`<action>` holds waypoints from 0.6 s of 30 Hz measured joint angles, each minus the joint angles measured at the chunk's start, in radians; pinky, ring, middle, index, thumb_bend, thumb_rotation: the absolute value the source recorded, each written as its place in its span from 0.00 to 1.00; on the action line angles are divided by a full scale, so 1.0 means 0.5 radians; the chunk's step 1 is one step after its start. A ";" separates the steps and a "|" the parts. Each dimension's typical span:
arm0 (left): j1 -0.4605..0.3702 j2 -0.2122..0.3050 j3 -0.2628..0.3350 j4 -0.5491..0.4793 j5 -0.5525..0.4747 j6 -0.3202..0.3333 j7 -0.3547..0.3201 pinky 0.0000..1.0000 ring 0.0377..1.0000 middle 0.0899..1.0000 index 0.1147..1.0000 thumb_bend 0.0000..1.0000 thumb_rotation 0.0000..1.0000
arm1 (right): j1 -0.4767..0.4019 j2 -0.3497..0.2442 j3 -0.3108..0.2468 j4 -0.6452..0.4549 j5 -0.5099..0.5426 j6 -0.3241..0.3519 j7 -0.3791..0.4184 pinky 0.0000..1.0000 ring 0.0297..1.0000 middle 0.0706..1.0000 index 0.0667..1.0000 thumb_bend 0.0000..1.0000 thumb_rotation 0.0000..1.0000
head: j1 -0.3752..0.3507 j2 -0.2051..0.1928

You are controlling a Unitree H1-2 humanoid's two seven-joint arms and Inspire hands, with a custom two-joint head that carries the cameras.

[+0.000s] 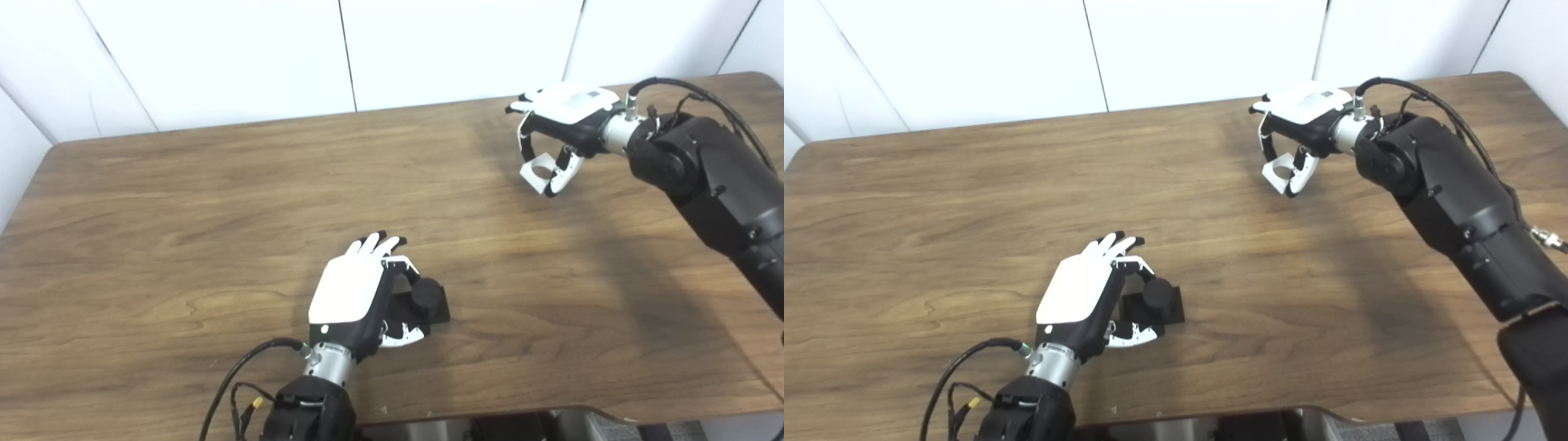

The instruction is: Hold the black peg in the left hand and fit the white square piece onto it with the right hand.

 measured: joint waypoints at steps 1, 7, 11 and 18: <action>-0.001 0.000 0.000 0.001 0.000 0.000 0.000 0.97 0.97 0.89 0.43 0.51 0.07 | 0.007 -0.005 0.000 -0.029 -0.003 0.003 0.023 1.00 1.00 0.97 0.45 0.52 0.14 | -0.003 0.003; -0.005 0.000 -0.002 0.007 0.000 -0.002 0.004 0.98 0.97 0.89 0.43 0.51 0.07 | 0.024 -0.017 -0.002 -0.250 -0.005 0.008 0.141 1.00 1.00 0.96 0.45 0.52 0.14 | -0.003 0.003; -0.010 0.000 -0.003 0.014 -0.003 -0.011 0.007 0.98 0.97 0.89 0.43 0.51 0.08 | 0.055 -0.015 -0.005 -0.361 0.005 0.006 0.201 1.00 1.00 0.96 0.45 0.52 0.15 | 0.000 0.003; -0.010 0.000 0.000 0.016 0.000 -0.019 0.010 0.98 0.97 0.89 0.43 0.51 0.08 | 0.099 0.028 -0.014 -0.609 0.038 0.013 0.307 1.00 1.00 0.97 0.46 0.52 0.15 | 0.000 0.003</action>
